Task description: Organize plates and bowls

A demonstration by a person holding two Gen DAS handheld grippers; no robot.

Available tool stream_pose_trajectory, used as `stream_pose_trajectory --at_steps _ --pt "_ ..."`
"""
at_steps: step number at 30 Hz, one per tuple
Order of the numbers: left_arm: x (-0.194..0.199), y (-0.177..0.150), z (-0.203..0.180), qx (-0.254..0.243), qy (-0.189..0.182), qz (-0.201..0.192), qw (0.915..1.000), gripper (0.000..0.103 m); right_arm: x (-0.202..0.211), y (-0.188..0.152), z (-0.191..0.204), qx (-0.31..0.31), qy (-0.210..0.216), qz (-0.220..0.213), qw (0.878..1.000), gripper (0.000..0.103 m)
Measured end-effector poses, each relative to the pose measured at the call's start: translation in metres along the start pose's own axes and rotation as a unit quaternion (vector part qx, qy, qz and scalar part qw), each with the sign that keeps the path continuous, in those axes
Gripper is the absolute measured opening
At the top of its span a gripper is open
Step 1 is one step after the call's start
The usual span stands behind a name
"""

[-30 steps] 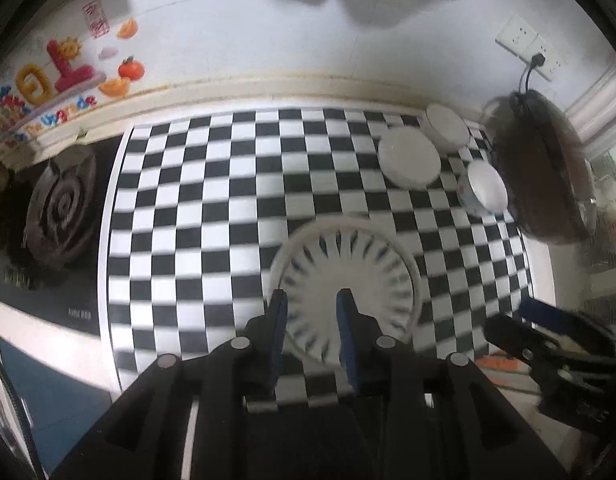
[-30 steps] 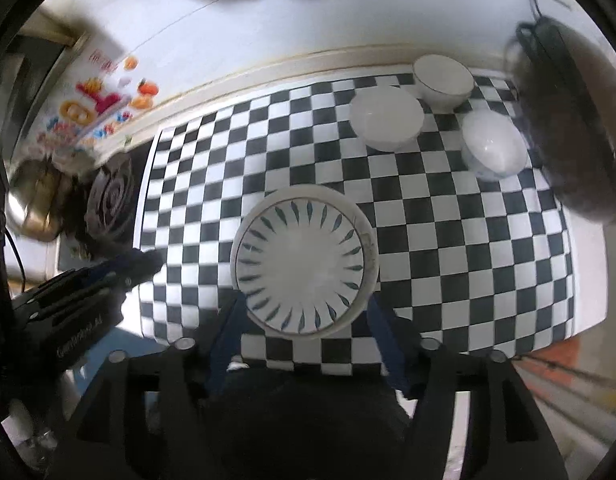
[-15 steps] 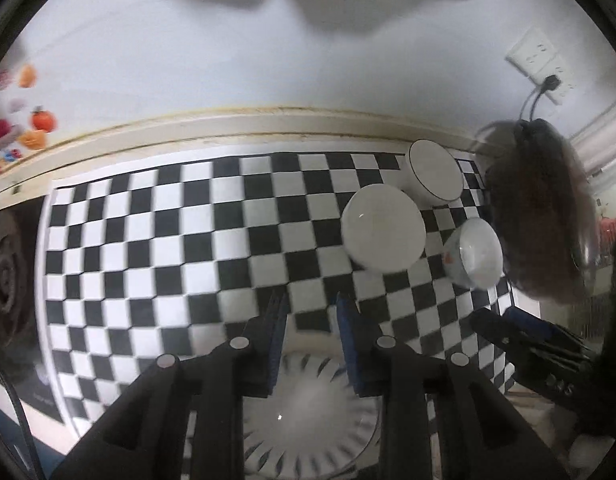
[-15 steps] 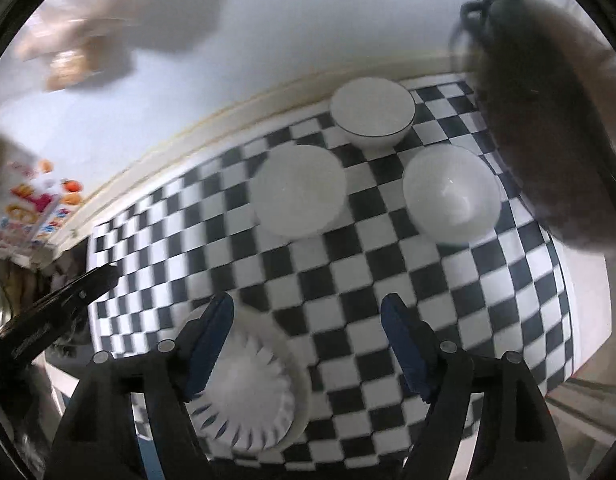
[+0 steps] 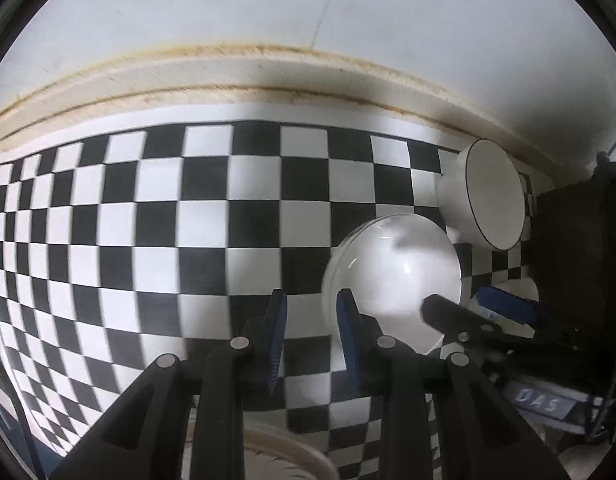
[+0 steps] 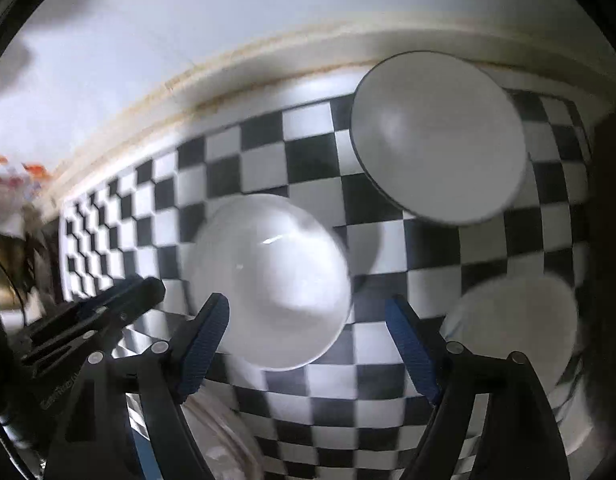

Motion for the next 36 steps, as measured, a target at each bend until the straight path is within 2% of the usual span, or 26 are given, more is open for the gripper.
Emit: stream_pose_trajectory --at_steps 2,4,7,9,10,12,13,14,18,24,29,36 --pt "-0.01 0.004 -0.003 0.001 0.002 0.01 0.9999 0.024 -0.011 0.007 -0.004 -0.001 -0.019 0.019 1.0 0.083" --pt "-0.02 0.006 -0.005 0.004 -0.001 0.022 0.9998 0.024 -0.018 0.013 -0.007 0.001 -0.017 0.026 1.0 0.081" --pt "-0.033 0.009 -0.007 0.007 -0.004 0.034 0.9994 0.023 -0.029 0.016 -0.01 0.001 -0.007 0.037 0.999 0.063" --pt "-0.04 0.012 -0.007 0.004 -0.01 0.043 0.999 0.023 -0.036 0.018 -0.01 0.001 0.0 0.046 0.999 0.046" --pt "-0.043 0.012 -0.008 0.002 -0.013 0.046 0.9988 0.023 -0.041 0.018 -0.01 0.002 0.008 0.051 0.999 0.043" --pt "-0.051 0.014 -0.008 -0.002 -0.015 0.054 0.9984 0.023 -0.05 0.019 -0.009 0.004 0.013 0.058 0.998 0.031" --pt "-0.053 0.014 -0.009 -0.006 -0.015 0.057 0.9982 0.023 -0.054 0.02 -0.008 0.007 0.015 0.06 0.998 0.029" --pt "-0.056 0.014 -0.01 -0.011 -0.015 0.059 0.9981 0.023 -0.057 0.02 -0.007 0.006 0.013 0.061 0.998 0.021" --pt "-0.062 0.012 -0.015 -0.031 -0.005 0.055 0.998 0.017 -0.06 0.017 -0.006 0.005 -0.001 0.049 0.999 0.012" --pt "-0.056 0.009 -0.017 -0.041 0.001 0.044 0.9982 0.016 -0.048 0.002 -0.002 0.006 -0.002 0.032 0.999 0.01" --pt "-0.028 0.0 -0.02 -0.048 0.003 0.027 0.9985 0.016 -0.028 -0.017 0.009 0.007 0.009 0.013 1.0 0.01" --pt "0.026 -0.044 -0.04 -0.074 0.014 0.002 0.9972 0.016 0.016 -0.069 0.012 0.014 0.034 -0.013 0.999 0.01"
Point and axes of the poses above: each gripper's, at about its wrist camera, not at the fingertips, and x roughly against the way its jaws point, z to its left, y to its top, the point moved 1 cm from there along -x, roughly the way its jaws point, and after that the axes turned 1 degree about -y, right-handed, at the moved point
